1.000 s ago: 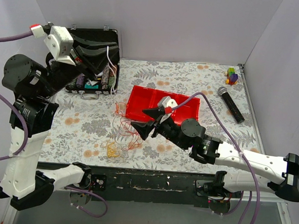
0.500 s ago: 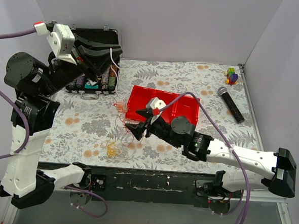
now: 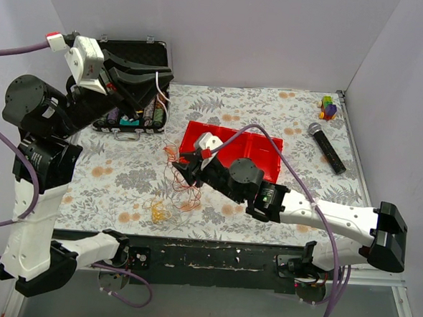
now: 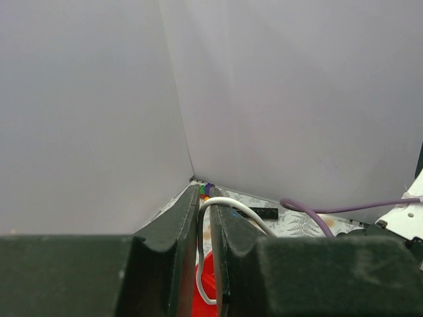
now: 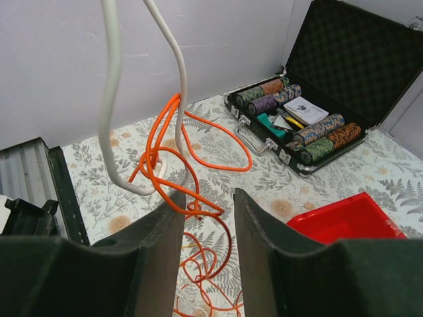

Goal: Untangle the cables

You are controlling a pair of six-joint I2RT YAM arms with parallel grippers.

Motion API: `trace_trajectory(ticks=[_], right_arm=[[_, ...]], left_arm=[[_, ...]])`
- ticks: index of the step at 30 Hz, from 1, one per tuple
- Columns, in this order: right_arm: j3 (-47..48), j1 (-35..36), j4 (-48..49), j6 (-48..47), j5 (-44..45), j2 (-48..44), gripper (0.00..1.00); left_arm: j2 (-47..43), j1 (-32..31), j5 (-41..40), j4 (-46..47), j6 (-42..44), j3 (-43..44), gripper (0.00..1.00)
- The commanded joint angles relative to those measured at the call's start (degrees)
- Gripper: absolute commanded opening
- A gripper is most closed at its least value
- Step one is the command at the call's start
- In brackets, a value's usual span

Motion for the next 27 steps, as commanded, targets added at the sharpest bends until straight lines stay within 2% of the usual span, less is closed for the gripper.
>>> trace_trajectory(ticks=[1, 3, 10, 13, 15, 16, 18, 19, 23, 27], right_arm=[[-0.59, 0.20, 1.35, 0.99, 1.89, -1.78, 0.39], [-4.71, 0.20, 0.47, 3.36, 3.03, -3.80, 0.33], [-17.20, 0.20, -2.78, 10.39, 6.20, -12.15, 0.23], [-21.15, 0.20, -3.93, 13.11, 7.86, -15.05, 0.15], [-22.57, 0.28, -3.50, 13.82, 7.87, -16.46, 0.14], [-22.31, 0.20, -3.23, 13.56, 7.52, -16.73, 0.22], [-20.21, 0.20, -3.05, 12.08, 6.56, -16.65, 0.50], [-18.72, 0.28, -2.97, 11.11, 6.12, -16.38, 0.58], [-13.36, 0.11, -1.39, 8.56, 3.39, -15.06, 0.66], [-10.36, 0.20, 0.63, 6.18, 2.60, -13.92, 0.69]], left_arm=[[-1.80, 0.01, -1.14, -0.26, 2.39, 1.20, 0.11], [-2.15, 0.01, -2.81, 0.00, 4.24, 0.93, 0.09], [-2.42, 0.01, -10.98, 2.99, 8.81, 0.40, 0.05], [-2.33, 0.01, -11.00, 3.52, 9.26, 0.58, 0.05], [-2.24, 0.01, -9.51, 3.35, 8.03, 0.49, 0.07], [-2.24, 0.01, -8.28, 3.17, 7.68, 0.32, 0.08], [-2.16, 0.01, -6.60, 2.82, 6.45, -0.38, 0.09], [-2.07, 0.01, -6.25, 2.73, 6.10, -0.47, 0.09], [-1.72, 0.01, -5.81, 2.55, 5.65, -0.65, 0.09], [-1.45, 0.01, -4.14, 1.68, 4.87, -0.30, 0.09]])
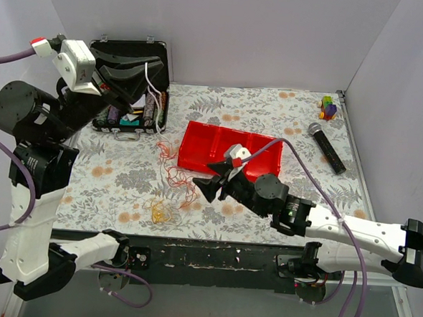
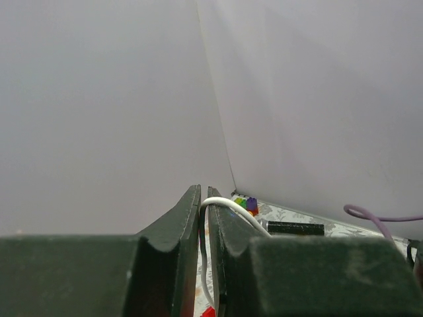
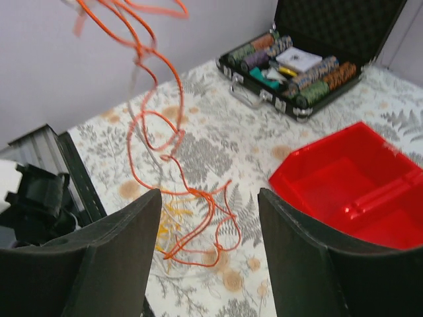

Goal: Untangle the cables

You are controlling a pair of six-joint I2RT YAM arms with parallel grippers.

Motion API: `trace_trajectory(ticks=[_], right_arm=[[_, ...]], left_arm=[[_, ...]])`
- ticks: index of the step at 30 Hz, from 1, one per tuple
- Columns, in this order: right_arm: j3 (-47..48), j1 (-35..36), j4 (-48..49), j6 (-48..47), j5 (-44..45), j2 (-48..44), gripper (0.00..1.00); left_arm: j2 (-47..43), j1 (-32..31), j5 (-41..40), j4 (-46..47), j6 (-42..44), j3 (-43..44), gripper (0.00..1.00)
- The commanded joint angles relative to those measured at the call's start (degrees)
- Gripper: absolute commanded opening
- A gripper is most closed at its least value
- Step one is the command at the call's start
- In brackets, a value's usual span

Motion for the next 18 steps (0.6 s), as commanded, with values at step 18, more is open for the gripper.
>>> trace_trajectory(ticks=[18], right_arm=[[17.55, -0.07, 8.50, -11.04, -7.88, 11.49, 0.72]], left_arm=[[-0.19, 0.01, 7.26, -1.92, -2.82, 0.73, 0.12]])
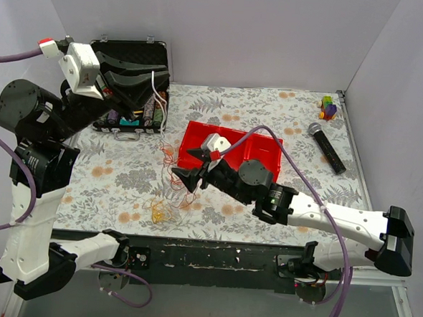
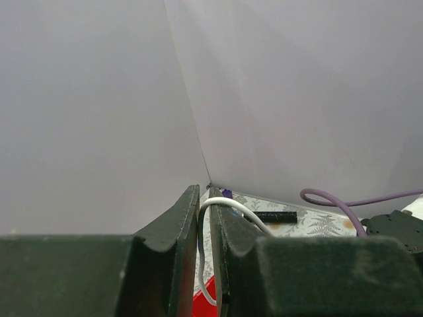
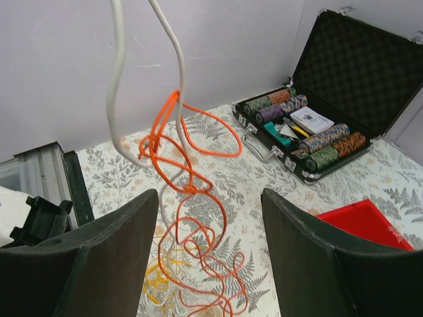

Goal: Untangle the cables

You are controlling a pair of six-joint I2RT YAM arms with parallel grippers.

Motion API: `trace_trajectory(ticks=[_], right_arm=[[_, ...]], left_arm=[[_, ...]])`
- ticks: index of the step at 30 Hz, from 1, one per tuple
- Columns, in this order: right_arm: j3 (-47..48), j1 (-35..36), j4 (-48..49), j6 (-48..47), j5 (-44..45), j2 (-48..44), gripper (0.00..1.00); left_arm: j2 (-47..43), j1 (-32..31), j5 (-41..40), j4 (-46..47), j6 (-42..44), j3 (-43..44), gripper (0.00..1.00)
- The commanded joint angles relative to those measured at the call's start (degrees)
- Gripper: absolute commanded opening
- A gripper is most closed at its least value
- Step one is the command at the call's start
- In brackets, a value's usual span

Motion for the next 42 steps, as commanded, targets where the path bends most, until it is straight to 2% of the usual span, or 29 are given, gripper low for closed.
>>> trace_trajectory(ticks=[1, 4, 7, 10, 14, 16, 23, 32, 37, 42], right_arm=[[5.18, -0.07, 3.87, -2.65, -2.35, 1.57, 0.72], [6.33, -0.16, 3.69, -3.18, -3.06, 2.80, 0.70], [7.03, -0.33, 3.34, -3.35, -3.76, 3.33, 0.64], [6.77, -0.42, 2.73, -3.09, -3.76, 3.15, 0.46], [4.49, -0.51, 1.32, -1.69, -2.27, 2.01, 0.14], [2.73, -0.51, 1.23, -0.81, -1.83, 0.87, 0.07], [-3.51, -0.42, 0.18, 2.88, -0.60, -2.65, 0.02], [-8.08, -0.51, 0.09, 6.93, 0.19, -4.67, 0.01], [-12.91, -0.51, -3.16, 9.39, 6.51, -6.95, 0.01], [-21.60, -0.51, -7.99, 14.39, 13.71, -12.22, 0.01]], left_arm=[[-0.69, 0.01, 2.25, -0.63, -0.98, 0.71, 0.12], [-0.78, 0.01, 2.69, -0.71, -1.24, 0.71, 0.12], [-0.78, 0.01, 2.96, -0.89, -1.42, 0.97, 0.12], [-0.95, 0.01, 2.78, -0.89, -1.16, 1.06, 0.12], [-1.39, 0.01, 1.99, -0.89, -0.28, 0.80, 0.12], [-1.57, 0.01, 1.47, -0.54, 0.25, 0.54, 0.12], [-2.45, 0.01, -2.84, 2.00, 1.74, -0.78, 0.10], [-2.45, 0.01, -6.09, 4.38, 3.15, -0.26, 0.10], [-2.27, 0.01, -15.66, 7.80, 8.14, 0.88, 0.08], [-2.80, 0.01, -23.49, 12.20, 14.74, -0.08, 0.06]])
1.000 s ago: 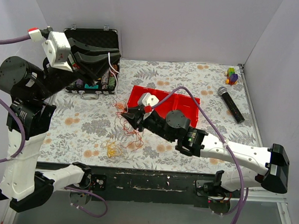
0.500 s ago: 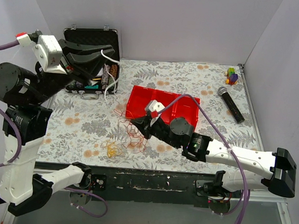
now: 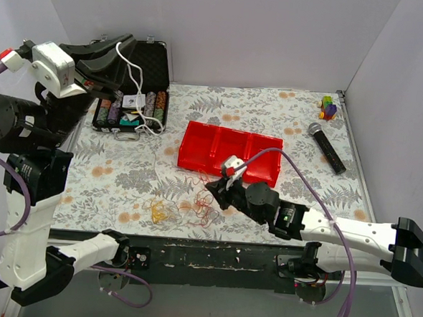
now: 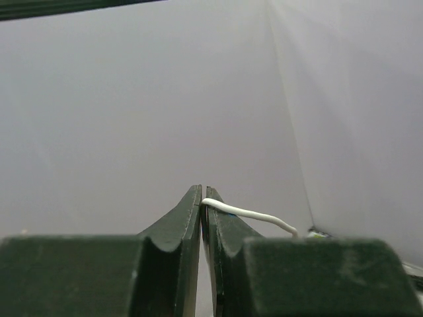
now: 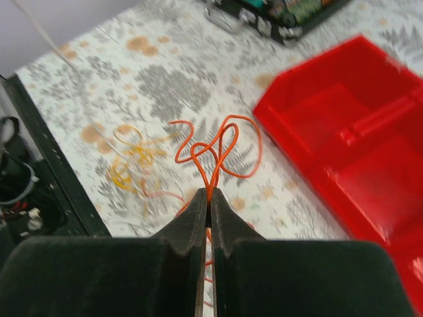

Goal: Untangle the cables

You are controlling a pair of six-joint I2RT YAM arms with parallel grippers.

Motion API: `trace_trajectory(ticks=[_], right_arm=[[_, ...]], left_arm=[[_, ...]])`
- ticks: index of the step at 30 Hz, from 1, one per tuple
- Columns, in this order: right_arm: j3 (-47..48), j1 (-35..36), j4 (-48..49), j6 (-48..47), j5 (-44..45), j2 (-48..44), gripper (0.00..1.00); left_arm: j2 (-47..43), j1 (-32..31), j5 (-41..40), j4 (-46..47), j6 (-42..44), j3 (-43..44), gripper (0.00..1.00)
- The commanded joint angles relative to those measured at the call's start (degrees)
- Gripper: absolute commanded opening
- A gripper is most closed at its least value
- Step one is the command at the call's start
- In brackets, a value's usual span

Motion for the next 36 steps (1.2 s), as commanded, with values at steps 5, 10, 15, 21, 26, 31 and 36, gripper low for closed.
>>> trace_trajectory(ticks=[5, 10, 15, 21, 26, 31, 36], right_arm=[[-11.89, -0.03, -8.46, 10.60, 12.97, -10.11, 0.01], [-10.78, -0.11, -10.22, 9.30, 12.53, -10.30, 0.08], [-5.33, -0.11, -8.38, 4.29, 8.76, -7.40, 0.50], [-0.93, -0.03, -3.38, 1.47, 1.65, -3.71, 0.63], [3.54, 1.03, 1.03, -0.20, -7.14, 3.75, 0.66], [8.91, 2.35, 4.54, -1.52, -10.50, 14.12, 0.66], [13.66, 2.35, 7.35, -2.49, -9.45, 24.93, 0.68]], left_arm=[[-0.94, 0.01, -8.38, 5.80, 7.31, -0.08, 0.07], [-0.94, 0.01, -2.14, 5.80, 2.56, -0.88, 0.09], [0.46, 0.01, 0.50, 5.81, 0.36, -0.35, 0.09], [1.17, 0.01, 0.95, 5.80, 0.62, -0.70, 0.10], [1.43, 0.01, 1.21, 5.80, 0.71, -0.70, 0.09], [1.78, 0.01, 1.30, 5.80, 0.80, 0.00, 0.09], [1.96, 0.01, 1.56, 5.02, 0.71, 1.58, 0.09]])
